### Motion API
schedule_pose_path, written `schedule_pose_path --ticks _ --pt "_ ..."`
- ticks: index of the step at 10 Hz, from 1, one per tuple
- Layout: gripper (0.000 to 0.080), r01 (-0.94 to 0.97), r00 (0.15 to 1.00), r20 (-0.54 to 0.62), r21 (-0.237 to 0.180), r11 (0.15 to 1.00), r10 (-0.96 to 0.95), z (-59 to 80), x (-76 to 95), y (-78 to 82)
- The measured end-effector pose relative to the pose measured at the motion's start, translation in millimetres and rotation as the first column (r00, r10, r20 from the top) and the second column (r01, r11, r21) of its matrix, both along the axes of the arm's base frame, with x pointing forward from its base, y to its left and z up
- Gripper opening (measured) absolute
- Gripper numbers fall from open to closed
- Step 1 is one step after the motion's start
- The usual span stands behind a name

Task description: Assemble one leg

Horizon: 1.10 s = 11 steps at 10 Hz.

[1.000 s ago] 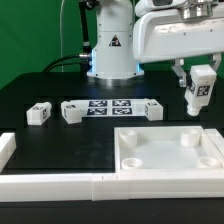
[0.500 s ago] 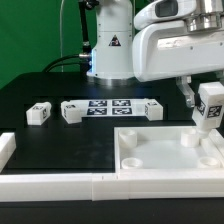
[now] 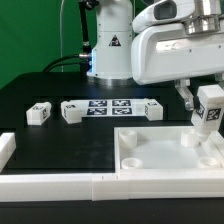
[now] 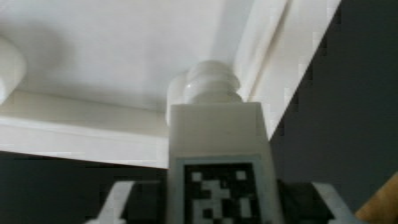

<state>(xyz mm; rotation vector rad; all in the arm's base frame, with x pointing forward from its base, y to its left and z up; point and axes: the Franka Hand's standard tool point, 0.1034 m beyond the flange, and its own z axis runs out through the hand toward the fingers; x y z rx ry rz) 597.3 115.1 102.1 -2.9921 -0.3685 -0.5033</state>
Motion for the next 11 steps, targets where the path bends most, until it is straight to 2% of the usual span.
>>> schedule_pose_path --ticks 3,5,9,11 --pt "0.0290 -0.007 1.000 0.007 0.007 1.000 0.007 -1.6 14.4 7.8" --pt "0.0290 -0.026 1.000 0.009 0.003 1.000 0.026 -14.0 24.1 5.7" --pt "0.0290 -0.026 0.999 0.046 0.006 1.000 0.026 -28.3 24.1 2.9" --pt "0.0290 -0.023 0.996 0.085 0.012 1.000 0.022 -28.7 25.7 4.2"
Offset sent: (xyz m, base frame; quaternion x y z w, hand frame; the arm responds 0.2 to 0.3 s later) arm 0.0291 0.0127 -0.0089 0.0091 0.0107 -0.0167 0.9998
